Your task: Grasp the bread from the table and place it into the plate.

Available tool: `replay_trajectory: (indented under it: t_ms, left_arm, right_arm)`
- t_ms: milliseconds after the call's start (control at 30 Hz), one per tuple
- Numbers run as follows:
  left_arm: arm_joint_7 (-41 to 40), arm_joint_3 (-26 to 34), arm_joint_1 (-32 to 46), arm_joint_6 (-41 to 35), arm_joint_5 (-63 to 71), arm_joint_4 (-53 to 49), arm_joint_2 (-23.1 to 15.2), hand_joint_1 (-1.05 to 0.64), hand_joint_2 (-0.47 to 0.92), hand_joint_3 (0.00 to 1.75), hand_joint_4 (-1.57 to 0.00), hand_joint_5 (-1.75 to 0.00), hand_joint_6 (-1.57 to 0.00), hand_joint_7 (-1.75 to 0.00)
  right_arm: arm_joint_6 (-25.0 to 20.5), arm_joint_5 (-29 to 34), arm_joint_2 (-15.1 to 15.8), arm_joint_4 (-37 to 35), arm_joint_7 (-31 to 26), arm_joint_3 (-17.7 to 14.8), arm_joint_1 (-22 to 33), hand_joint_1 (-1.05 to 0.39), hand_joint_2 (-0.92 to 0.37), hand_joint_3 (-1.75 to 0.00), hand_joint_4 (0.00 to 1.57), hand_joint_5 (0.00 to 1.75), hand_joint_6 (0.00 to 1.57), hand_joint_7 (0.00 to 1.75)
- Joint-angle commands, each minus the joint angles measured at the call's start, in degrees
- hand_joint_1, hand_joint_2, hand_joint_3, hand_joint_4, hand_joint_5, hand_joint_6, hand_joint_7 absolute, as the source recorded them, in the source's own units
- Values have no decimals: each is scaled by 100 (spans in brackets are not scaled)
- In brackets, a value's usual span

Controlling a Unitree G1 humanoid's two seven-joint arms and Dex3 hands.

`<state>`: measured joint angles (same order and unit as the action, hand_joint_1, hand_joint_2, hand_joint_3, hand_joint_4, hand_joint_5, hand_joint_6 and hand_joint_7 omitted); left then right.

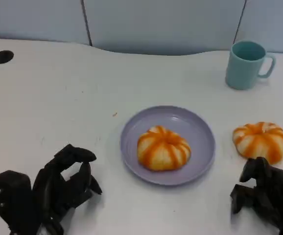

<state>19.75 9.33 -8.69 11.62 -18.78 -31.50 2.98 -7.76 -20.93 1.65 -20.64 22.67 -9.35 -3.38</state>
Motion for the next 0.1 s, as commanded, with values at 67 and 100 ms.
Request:
replay_trajectory:
  t_ms: [67,100]
  left_arm:
    - [138,85,28,117,-55,-52,-38,-32,56,111,-86,-175,-61,-158]
    - [141,89,31,124,-59,-52,-34,-32,55,111,-86,-175,-61,-158]
  right_arm:
    - [-97,44,99,-101,-22,-32,80,-45,-92,-49,127,135,115,127]
    - [-133,38,98,-85,-33,-32,81,-45,-92,-48,127,135,115,126]
